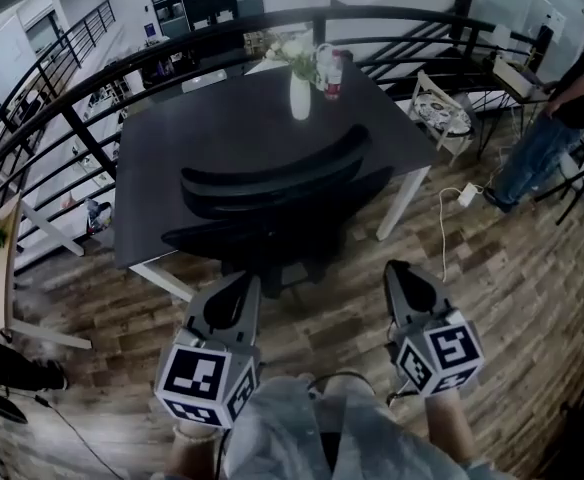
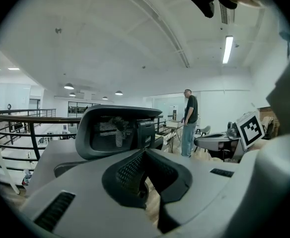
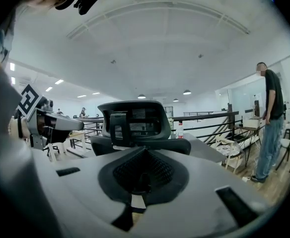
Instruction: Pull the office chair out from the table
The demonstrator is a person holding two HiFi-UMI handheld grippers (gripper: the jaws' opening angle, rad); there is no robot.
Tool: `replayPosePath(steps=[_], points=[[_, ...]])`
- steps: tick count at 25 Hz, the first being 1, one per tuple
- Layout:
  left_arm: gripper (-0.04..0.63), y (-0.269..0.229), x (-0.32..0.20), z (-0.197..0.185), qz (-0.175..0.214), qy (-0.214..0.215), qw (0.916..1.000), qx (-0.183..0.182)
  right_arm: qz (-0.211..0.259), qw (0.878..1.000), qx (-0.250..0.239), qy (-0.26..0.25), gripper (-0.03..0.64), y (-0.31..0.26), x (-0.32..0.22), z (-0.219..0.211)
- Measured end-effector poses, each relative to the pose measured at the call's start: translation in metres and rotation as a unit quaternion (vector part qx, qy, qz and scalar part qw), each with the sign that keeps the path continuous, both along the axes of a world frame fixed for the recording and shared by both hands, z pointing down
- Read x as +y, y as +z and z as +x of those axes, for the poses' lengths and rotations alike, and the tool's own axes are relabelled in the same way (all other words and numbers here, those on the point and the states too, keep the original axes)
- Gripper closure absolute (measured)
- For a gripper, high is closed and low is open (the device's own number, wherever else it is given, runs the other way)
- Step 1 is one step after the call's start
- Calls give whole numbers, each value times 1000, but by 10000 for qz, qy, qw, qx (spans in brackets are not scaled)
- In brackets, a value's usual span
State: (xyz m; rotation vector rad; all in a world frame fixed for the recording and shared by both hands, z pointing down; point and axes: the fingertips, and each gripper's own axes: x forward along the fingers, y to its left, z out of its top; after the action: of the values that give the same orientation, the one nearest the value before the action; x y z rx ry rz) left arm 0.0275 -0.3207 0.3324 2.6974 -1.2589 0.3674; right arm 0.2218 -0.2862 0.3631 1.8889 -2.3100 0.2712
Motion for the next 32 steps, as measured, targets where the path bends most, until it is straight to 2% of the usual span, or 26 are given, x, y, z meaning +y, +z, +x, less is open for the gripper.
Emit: replayPosePath(steps=[6, 11, 15, 19, 23, 25, 26, 28, 32], points=[[583, -5, -9, -5, 33, -167, 9998, -63, 71, 9989, 232, -411, 612, -8, -22, 4], [583, -11, -20, -6, 264, -276, 9993, -5, 123, 9986, 232, -461, 612, -10, -50, 21], [583, -15, -33, -14, 406, -422, 9982, -121, 89, 9979, 317, -556, 612, -12, -74, 28], [583, -19, -44, -20, 595, -655, 9955, -338, 89, 9949, 700, -727, 612, -14, -98, 39], [582, -20, -54, -31, 1009, -958, 9862, -897, 134, 9852, 1331, -1072, 609, -15, -121, 41], [581, -19, -57, -36, 1176, -1070, 9800, -1194, 164, 9719, 1931, -1339, 549, -14, -131, 40], [581, -18, -58, -37, 1220, -1099, 9776, -1319, 185, 9612, 2315, -1492, 532, -12, -135, 38], [580, -11, -61, -40, 1204, -1081, 9744, -1558, 238, 9327, 3113, -1806, 482, -7, -142, 33], [544, 8, -68, -44, 1170, -824, 9671, -2103, 271, 8660, 4331, -2485, 453, 9, -153, 23]])
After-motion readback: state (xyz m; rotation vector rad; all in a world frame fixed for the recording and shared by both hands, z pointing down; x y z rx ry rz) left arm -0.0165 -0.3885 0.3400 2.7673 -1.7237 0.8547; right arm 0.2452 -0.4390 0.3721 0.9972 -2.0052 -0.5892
